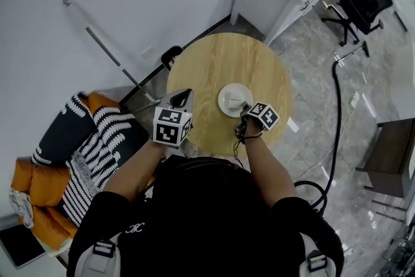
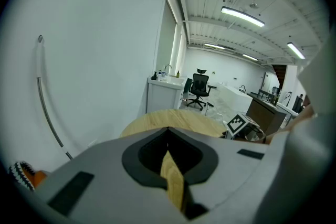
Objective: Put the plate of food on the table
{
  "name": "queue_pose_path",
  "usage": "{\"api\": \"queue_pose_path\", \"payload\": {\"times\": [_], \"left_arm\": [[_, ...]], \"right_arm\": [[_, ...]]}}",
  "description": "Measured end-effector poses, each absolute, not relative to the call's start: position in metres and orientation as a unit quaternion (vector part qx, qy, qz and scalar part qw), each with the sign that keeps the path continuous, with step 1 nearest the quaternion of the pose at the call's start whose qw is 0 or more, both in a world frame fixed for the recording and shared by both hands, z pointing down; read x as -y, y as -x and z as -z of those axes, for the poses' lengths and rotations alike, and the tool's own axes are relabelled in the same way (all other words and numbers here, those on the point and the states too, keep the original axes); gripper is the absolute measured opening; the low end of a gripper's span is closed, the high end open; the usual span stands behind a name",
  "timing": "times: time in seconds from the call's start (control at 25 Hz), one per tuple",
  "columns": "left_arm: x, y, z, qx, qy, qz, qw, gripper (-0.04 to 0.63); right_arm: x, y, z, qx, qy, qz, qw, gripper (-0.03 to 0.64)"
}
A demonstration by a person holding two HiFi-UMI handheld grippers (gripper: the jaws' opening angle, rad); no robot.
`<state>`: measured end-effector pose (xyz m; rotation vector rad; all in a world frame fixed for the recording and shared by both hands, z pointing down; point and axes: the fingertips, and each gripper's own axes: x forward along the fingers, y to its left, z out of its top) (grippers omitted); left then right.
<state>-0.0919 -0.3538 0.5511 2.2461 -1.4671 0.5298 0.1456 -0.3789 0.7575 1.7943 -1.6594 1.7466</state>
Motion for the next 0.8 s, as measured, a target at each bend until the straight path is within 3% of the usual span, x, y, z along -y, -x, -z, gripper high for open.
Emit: {"api": "queue_pose_path", "payload": {"times": [0.32, 0.36, 0.48, 0.8], "left_arm": [[0.357, 0.085, -0.552, 0.522, -0.810, -0.181, 0.197, 0.008], [0.357, 0.084, -0.552, 0.520, -0.811, -0.181, 0.197, 0.008], [0.359, 0.082, -0.552, 0.516, -0.814, -0.180, 0.197, 0.008], [0.371, 0.074, -0.547, 0.499, -0.825, -0.178, 0.196, 0.008]], "right_arm": [[0.375, -0.167, -0.753, 0.532, -0.634, -0.555, 0.085, 0.164], [0.374, -0.168, -0.751, 0.534, -0.636, -0.551, 0.085, 0.154], [0.373, -0.171, -0.740, 0.542, -0.644, -0.533, 0.086, 0.012], [0.384, -0.161, -0.689, 0.598, -0.627, -0.495, 0.056, 0.009]]}}
